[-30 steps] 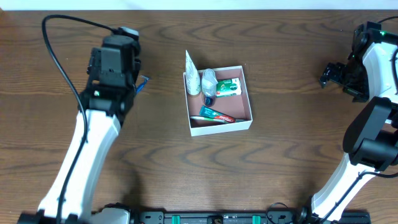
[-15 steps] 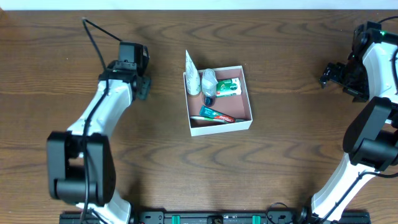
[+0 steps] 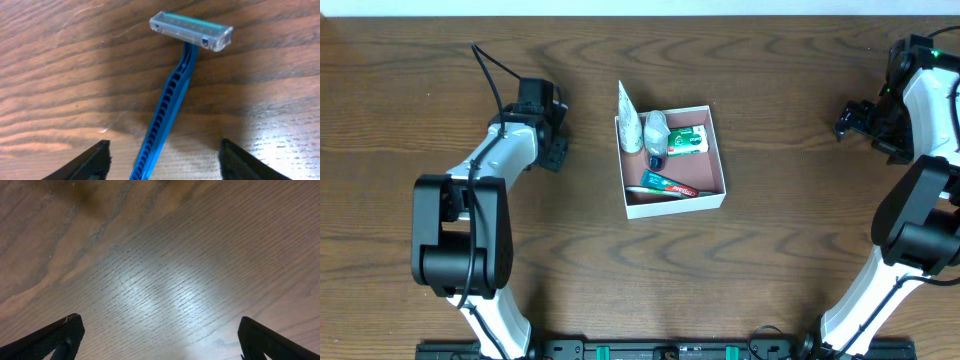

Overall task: Pack container
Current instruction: 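Lower the left gripper onto the blue razor and grasp it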

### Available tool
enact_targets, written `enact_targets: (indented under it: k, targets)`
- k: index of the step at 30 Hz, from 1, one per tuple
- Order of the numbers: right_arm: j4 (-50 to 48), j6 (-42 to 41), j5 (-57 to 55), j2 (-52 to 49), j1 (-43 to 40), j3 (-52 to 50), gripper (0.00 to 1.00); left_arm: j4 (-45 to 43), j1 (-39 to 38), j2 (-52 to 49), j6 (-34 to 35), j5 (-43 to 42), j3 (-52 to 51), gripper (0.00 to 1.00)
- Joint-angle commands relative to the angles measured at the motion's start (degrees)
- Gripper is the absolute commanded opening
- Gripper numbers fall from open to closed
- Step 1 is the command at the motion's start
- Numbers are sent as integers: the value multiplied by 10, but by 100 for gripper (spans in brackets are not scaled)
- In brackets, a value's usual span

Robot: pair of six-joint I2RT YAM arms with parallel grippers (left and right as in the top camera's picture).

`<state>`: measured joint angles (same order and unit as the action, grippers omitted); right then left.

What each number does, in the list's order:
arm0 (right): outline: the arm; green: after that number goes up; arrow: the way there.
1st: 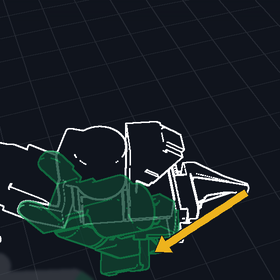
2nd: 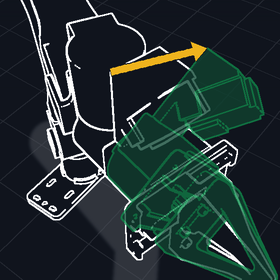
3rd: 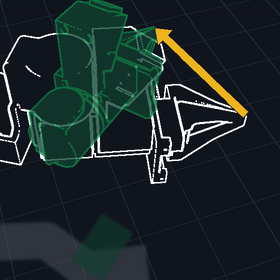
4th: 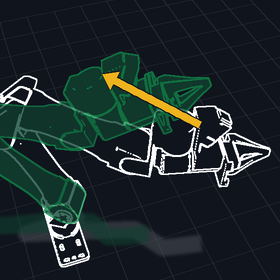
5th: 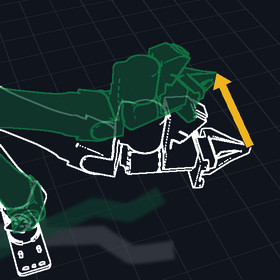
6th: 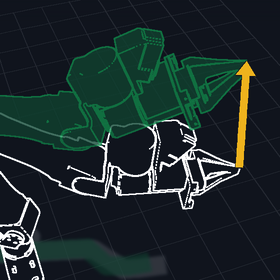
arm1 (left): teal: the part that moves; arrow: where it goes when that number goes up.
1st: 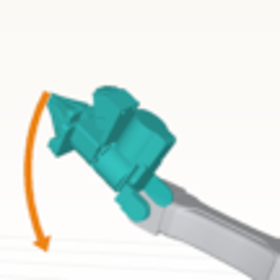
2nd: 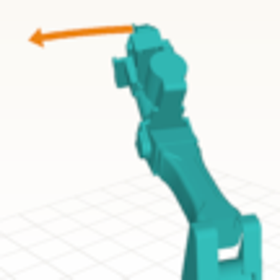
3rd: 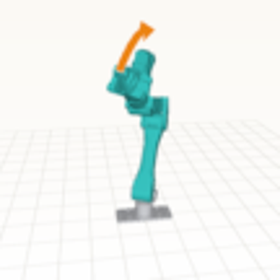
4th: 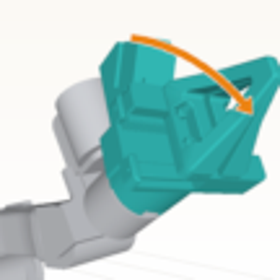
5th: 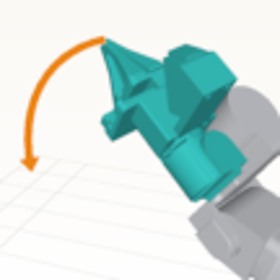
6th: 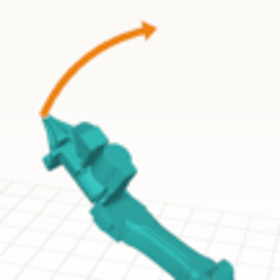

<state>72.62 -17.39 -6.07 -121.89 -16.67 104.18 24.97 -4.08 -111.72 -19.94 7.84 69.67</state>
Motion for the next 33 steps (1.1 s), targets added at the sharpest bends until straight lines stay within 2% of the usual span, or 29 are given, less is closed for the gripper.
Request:
enact_targets:
  k: [1, 5, 6, 8, 15, 21, 29, 32, 33]
  targets:
    - [0, -6, -6, 0, -2, 2, 99, -2, 9, -23, -8, -32, 7, 62]
    - [0, -6, -6, 0, -2, 2, 99, -2, 10, -31, -8, -52, 7, 44]
    - [0, -6, -6, 0, -2, 2, 99, -2, 10, -32, -8, -58, 7, 36]
    - [0, -6, -6, 0, -2, 2, 99, -3, 10, -35, -8, -60, 7, 29]
    - [0, -6, -6, 0, -2, 2, 99, -5, 10, -37, -7, -59, 7, 26]
    - [0, -6, -6, 0, -2, 2, 99, 15, 10, -37, 56, -60, 7, 26]
    - [0, -6, -6, 0, -2, 2, 99, 37, 10, -37, 57, -79, 7, 25]
    - [0, -6, -6, 0, -2, 2, 99, 43, 10, -37, 57, -101, 7, 19]
    - [0, -6, -6, 0, -2, 2, 99, 45, 10, -37, 57, -103, 7, 12]
